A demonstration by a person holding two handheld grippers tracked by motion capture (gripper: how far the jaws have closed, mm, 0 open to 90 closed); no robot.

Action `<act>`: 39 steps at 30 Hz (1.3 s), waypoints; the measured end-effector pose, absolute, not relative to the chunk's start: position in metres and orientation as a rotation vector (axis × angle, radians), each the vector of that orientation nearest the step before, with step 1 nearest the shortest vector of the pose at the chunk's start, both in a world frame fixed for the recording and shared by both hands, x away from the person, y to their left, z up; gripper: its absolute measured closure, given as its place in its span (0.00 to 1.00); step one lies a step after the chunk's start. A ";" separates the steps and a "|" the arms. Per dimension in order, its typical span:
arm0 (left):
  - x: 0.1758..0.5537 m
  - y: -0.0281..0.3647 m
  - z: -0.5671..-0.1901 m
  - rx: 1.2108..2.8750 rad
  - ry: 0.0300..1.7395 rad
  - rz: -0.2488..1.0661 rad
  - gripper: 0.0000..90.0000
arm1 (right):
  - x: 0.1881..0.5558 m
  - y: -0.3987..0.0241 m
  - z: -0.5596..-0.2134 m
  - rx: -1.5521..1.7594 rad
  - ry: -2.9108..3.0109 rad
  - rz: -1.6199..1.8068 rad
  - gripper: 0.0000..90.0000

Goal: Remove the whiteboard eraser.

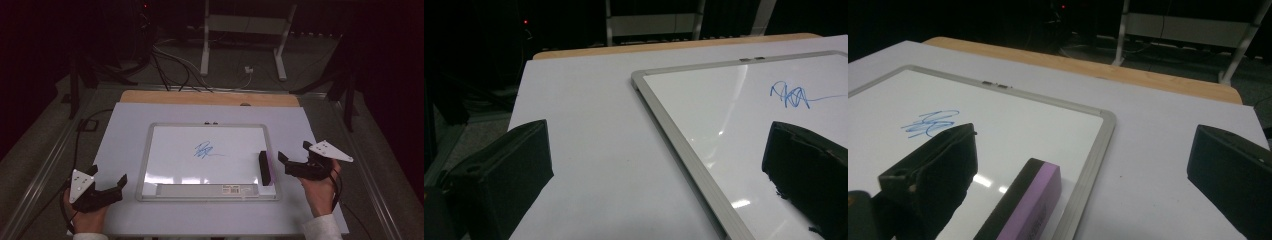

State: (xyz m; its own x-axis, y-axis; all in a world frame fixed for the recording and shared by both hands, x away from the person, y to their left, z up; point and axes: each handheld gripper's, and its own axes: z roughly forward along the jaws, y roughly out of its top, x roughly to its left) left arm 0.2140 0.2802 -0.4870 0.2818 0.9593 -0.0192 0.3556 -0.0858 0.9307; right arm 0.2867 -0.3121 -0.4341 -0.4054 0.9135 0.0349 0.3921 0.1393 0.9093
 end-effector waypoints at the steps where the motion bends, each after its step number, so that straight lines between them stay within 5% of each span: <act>1: 0.214 0.280 -0.487 1.623 1.232 0.817 0.01 | 0.288 -0.312 -0.435 1.249 1.877 1.233 0.00; 39: 0.215 0.280 -0.488 1.631 1.234 0.813 0.01 | 0.308 -0.302 -0.455 1.424 2.065 1.177 0.06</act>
